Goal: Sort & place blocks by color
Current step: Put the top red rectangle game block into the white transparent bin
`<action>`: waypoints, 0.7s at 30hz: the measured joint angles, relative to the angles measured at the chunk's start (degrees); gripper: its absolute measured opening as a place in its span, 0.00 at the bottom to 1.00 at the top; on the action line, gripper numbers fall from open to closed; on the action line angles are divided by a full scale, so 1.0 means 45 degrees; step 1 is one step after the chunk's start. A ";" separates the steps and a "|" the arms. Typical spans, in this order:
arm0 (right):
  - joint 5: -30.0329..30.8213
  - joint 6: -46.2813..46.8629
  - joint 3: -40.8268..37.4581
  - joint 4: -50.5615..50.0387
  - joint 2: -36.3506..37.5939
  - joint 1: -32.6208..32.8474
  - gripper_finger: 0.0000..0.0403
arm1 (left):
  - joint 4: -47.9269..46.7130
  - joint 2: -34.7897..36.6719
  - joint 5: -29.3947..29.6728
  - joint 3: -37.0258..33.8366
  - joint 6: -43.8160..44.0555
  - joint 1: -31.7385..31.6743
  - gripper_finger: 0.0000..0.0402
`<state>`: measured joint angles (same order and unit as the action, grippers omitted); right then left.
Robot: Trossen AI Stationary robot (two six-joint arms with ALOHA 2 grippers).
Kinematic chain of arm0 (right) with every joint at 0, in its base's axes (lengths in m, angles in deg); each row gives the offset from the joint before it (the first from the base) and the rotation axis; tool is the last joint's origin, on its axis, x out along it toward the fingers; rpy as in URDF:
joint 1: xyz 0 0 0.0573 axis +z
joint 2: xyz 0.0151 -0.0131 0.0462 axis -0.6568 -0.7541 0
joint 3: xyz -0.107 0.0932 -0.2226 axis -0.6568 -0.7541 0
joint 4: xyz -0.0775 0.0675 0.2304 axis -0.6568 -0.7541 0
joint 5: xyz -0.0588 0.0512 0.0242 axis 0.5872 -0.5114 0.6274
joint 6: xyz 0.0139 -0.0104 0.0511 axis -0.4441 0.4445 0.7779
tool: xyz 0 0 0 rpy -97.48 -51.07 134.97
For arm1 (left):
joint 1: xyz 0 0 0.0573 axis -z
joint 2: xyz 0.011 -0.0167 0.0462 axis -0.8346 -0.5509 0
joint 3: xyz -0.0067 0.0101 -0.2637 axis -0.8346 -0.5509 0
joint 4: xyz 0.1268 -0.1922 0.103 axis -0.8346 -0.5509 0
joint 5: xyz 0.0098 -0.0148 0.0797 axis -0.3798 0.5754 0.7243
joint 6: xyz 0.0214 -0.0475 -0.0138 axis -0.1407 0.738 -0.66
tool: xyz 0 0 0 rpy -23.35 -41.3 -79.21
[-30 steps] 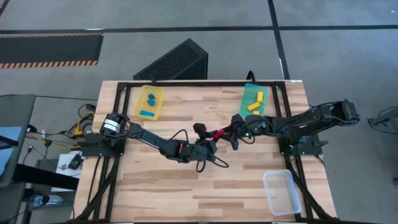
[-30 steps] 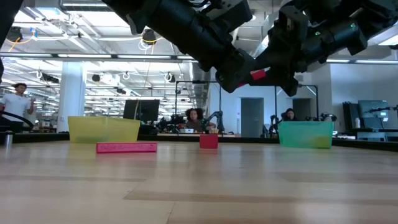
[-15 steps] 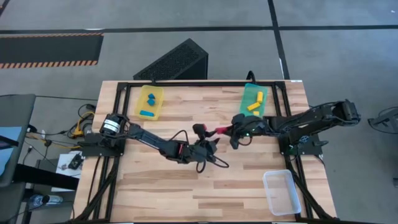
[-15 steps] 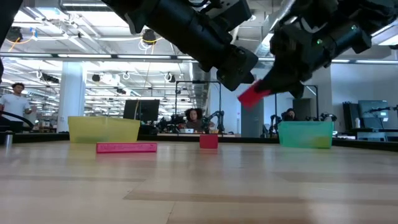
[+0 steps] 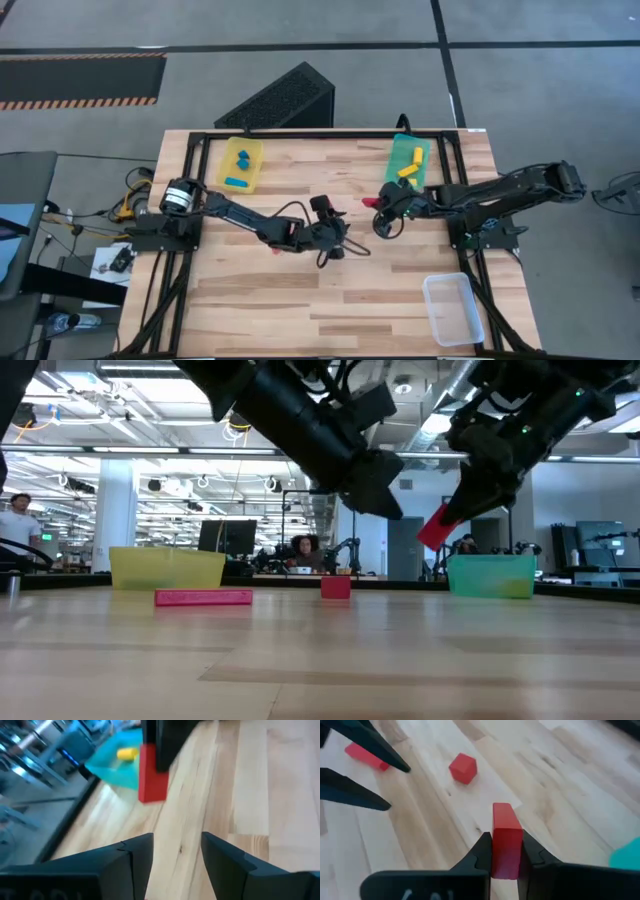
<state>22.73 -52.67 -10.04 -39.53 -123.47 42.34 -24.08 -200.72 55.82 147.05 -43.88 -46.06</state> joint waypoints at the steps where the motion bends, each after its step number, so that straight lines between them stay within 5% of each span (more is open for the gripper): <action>1: 0.0136 0.0013 0.0007 -0.0144 0.0134 0.0044 0.11 | -0.0210 0.0005 -0.0209 0.0004 0.0249 -0.0117 0.38; 6: 0.0404 0.0044 0.0004 -0.1014 0.1027 0.0301 0.11 | -0.1983 0.0015 -0.0441 0.0000 0.1566 -0.0730 0.37; 12: 0.0063 0.0684 0.0004 -0.2810 0.2209 0.0680 0.11 | -0.3481 0.0015 -0.2310 -0.0005 0.2675 -0.1272 0.36; 21: -0.1098 0.2127 0.0284 -0.4080 0.3781 0.2070 0.11 | -0.3495 0.0015 -0.2045 -0.0005 0.2554 -0.1017 0.36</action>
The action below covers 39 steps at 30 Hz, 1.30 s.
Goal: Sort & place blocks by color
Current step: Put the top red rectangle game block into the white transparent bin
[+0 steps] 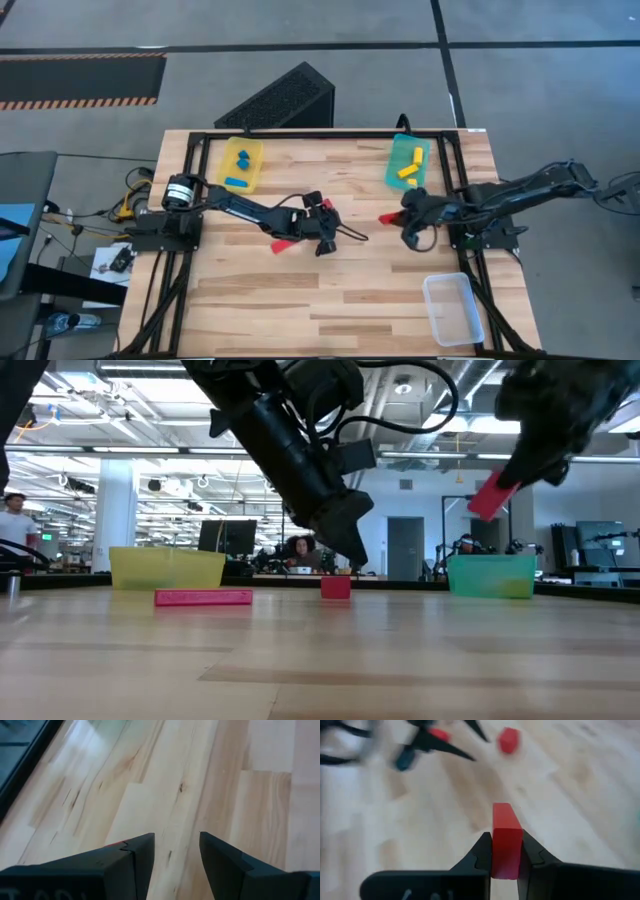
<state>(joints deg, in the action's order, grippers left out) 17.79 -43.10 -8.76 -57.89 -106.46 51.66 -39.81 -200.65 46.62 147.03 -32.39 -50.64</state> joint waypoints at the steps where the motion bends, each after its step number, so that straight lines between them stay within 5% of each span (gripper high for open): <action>1: -0.0194 0.0278 0.0239 -0.0302 0.0212 0.0239 0.11 | -0.0007 0.0000 0.0002 0.0000 -0.0136 0.0027 0.36; 6: -0.0752 0.3194 0.1665 -0.4214 0.0956 0.1752 0.11 | -0.0119 0.0000 0.0187 0.0000 -0.0275 0.0239 0.36; 10: -0.3767 0.6026 0.1914 -0.6666 0.0938 0.2774 0.11 | -0.0117 0.0001 0.0217 0.0000 -0.0264 0.0483 0.36; 14: -0.5331 0.8399 0.1911 -0.6297 0.0655 0.4480 0.11 | -0.0197 0.0307 0.0211 -0.0008 -0.0269 0.0800 0.36; 26: -0.6194 1.4523 0.1916 -0.4222 -0.3185 1.0328 0.14 | -0.2066 0.2467 0.2012 0.0005 0.2239 0.2616 0.36; 32: -0.6486 1.5838 0.1916 -0.3632 -0.5177 1.1304 0.25 | -0.3872 0.2413 0.2359 0.0013 0.4045 0.3997 0.36; 39: -0.6479 1.5871 0.1916 -0.3237 -0.5776 1.1419 0.41 | -0.6215 0.2234 0.0862 0.0005 0.5989 0.4411 0.36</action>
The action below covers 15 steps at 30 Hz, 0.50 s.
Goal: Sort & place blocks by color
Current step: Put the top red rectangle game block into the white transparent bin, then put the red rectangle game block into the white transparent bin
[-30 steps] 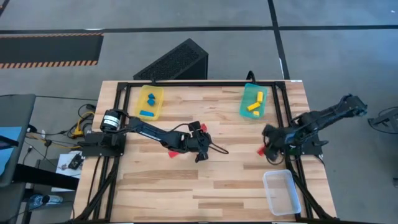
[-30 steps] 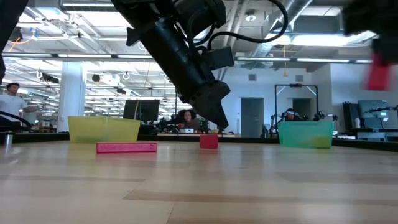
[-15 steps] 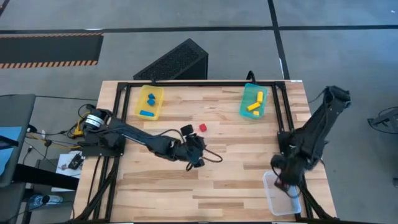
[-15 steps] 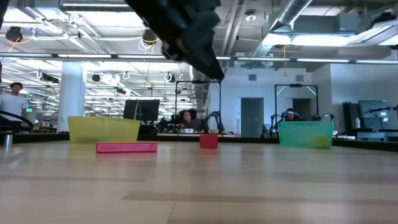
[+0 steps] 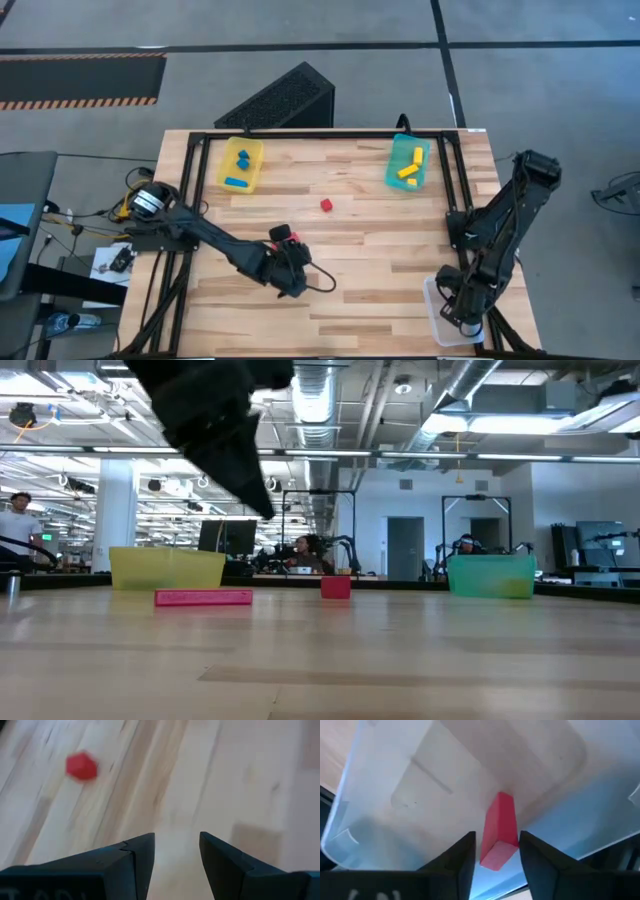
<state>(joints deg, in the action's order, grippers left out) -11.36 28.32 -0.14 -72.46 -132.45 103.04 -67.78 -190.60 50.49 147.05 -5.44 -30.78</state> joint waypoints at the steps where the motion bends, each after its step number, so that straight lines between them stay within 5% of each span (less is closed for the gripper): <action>1: 0.0005 0.0000 0.0009 -0.0001 0.0025 -0.0075 0.43 | -0.0369 0.0000 -0.0009 -0.0004 0.0092 -0.0006 0.36; 4: 0.0610 0.0005 0.0370 -0.0259 0.0071 -0.0282 0.46 | -0.0946 0.0009 0.0265 -0.0094 0.0106 -0.0145 0.36; 15: 0.6936 -0.3711 0.2849 -0.0520 0.0067 -0.0400 0.43 | -0.1042 0.0060 -0.1628 -0.2279 0.0093 -0.2620 0.37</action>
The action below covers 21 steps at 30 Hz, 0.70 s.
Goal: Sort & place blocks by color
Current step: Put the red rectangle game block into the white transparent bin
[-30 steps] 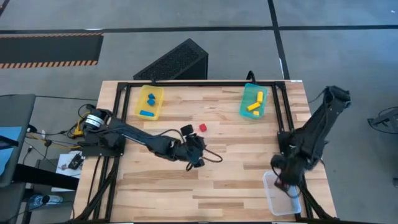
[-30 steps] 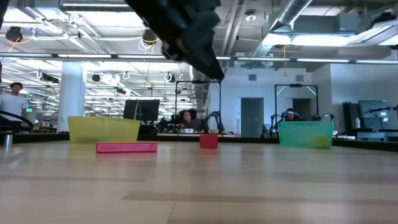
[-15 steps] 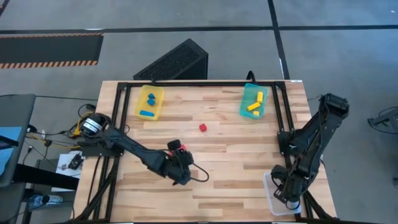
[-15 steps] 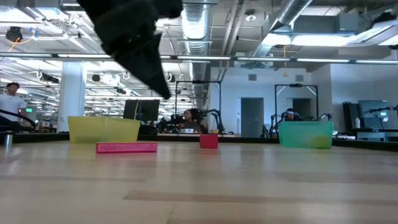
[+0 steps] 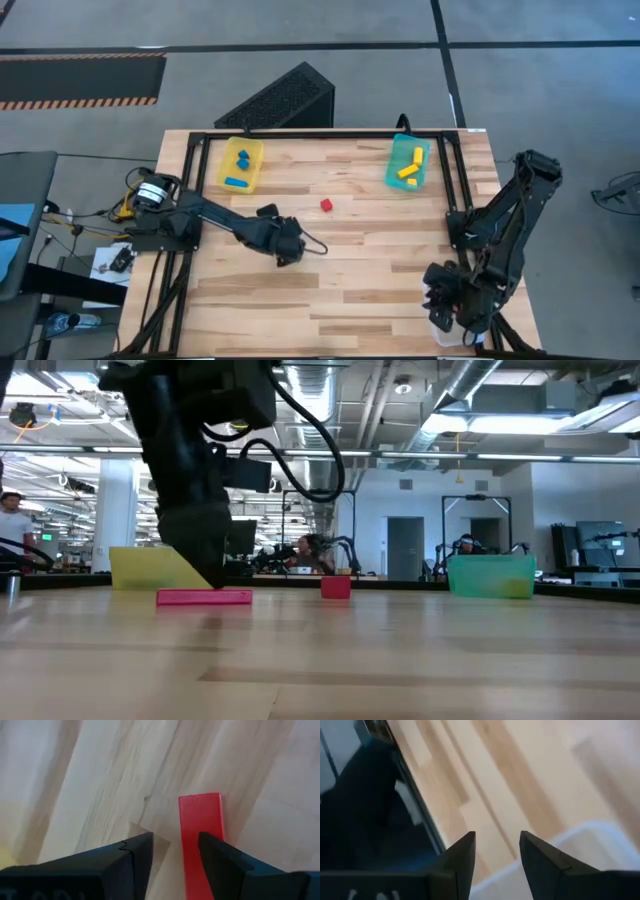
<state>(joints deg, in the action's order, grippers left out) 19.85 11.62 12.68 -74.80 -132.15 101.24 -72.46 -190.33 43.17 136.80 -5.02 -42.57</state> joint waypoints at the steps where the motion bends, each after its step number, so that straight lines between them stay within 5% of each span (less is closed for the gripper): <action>1: 0.0384 -0.0114 0.0029 -0.0014 0.0000 -0.0089 0.42 | 0.0049 0.0039 -0.0276 -0.0085 -0.0004 -0.0162 0.37; 12: 0.0875 -0.0278 0.0026 -0.0524 -0.0005 -0.1487 0.35 | 0.0527 0.0638 -0.1903 -0.0251 -0.1747 -0.0399 0.36; 21: 0.1375 0.0078 0.0021 -0.0292 -0.0626 -0.1140 0.32 | 0.0544 0.0742 -0.2601 -0.0257 -0.1893 -0.0393 0.43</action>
<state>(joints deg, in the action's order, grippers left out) 26.03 11.97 12.78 -76.12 -134.97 96.11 -70.02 -186.99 31.46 135.64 -13.53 -44.34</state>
